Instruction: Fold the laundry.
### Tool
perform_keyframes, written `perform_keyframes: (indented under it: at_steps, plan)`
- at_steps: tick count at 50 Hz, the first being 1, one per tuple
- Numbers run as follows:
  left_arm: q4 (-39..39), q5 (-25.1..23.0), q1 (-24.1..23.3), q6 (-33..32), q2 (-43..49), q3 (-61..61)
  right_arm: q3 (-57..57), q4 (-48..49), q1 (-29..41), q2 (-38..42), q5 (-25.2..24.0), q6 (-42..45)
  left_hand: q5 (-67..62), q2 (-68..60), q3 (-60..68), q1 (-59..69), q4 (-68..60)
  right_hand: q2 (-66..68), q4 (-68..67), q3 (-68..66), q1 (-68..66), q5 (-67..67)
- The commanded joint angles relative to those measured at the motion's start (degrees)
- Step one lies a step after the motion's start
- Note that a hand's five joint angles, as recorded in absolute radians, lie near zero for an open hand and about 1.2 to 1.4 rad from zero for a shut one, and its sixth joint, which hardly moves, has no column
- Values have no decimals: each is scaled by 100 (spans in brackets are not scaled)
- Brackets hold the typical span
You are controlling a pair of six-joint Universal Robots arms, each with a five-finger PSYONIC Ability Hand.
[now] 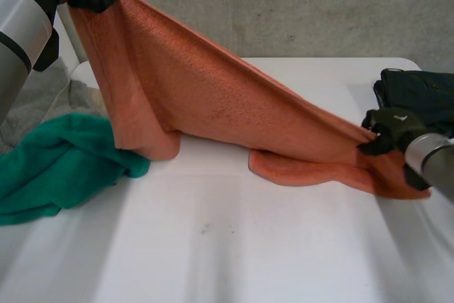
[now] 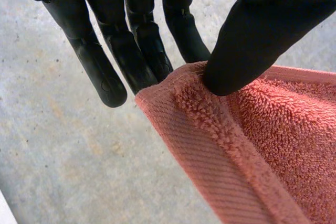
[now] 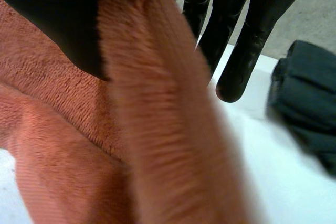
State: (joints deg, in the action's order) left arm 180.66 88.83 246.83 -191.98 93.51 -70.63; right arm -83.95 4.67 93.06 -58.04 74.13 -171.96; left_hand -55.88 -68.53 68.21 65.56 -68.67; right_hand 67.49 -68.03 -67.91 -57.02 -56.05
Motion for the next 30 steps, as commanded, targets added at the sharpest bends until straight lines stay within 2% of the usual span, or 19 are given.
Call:
perform_keyframes:
  at_steps: [1,4,8,14,18,22,26,27,30]
  plan:
    - [-49,-41,260,-41,88,-345,713,-1995,-384,-1164,-206,1944,-1412,-1147,1179,1444,-1133,1251,-1197,-1209,-2298,-1395]
    - [-119,-59,260,-111,141,-652,906,-2758,-446,-1673,-224,2962,-1412,-1147,1179,1444,-1133,1251,-1197,-1209,-2298,-1395]
    - [-250,-68,260,-356,412,-1117,1012,-3419,-481,-2000,-180,3808,-1412,-1147,1179,1444,-1133,1251,-1197,-1209,-2298,-1395]
    - [-260,-15,199,-814,1300,-1480,968,-3614,-473,-1510,-101,4311,-1412,-1147,1179,1444,-1133,1251,-1197,-1209,-2298,-1395]
    - [-233,73,172,-1008,2196,-1059,1240,-3579,-394,-938,250,4434,-1412,-1147,1179,1444,-1133,1251,-1197,-1209,-2298,-1395]
    - [-137,371,164,-1148,2970,126,1951,-3062,-262,-472,769,4391,-1412,-1147,1179,1444,-1133,1251,-1197,-1209,-2298,-1395]
    - [301,556,146,-1289,3287,1489,2646,-1745,133,-269,1006,4356,-1412,-1147,1179,1444,-1133,1251,-1197,-1209,-2298,-1395]
    - [720,556,163,-1359,3305,1935,2830,-1028,247,-260,1007,4347,-1412,-1147,1179,1444,-1133,1251,-1197,-1209,-2298,-1395]
    - [1583,548,190,-1439,3253,2343,2963,170,371,-313,1016,4320,-1412,-1147,1179,1444,-1133,1251,-1197,-1209,-2298,-1395]
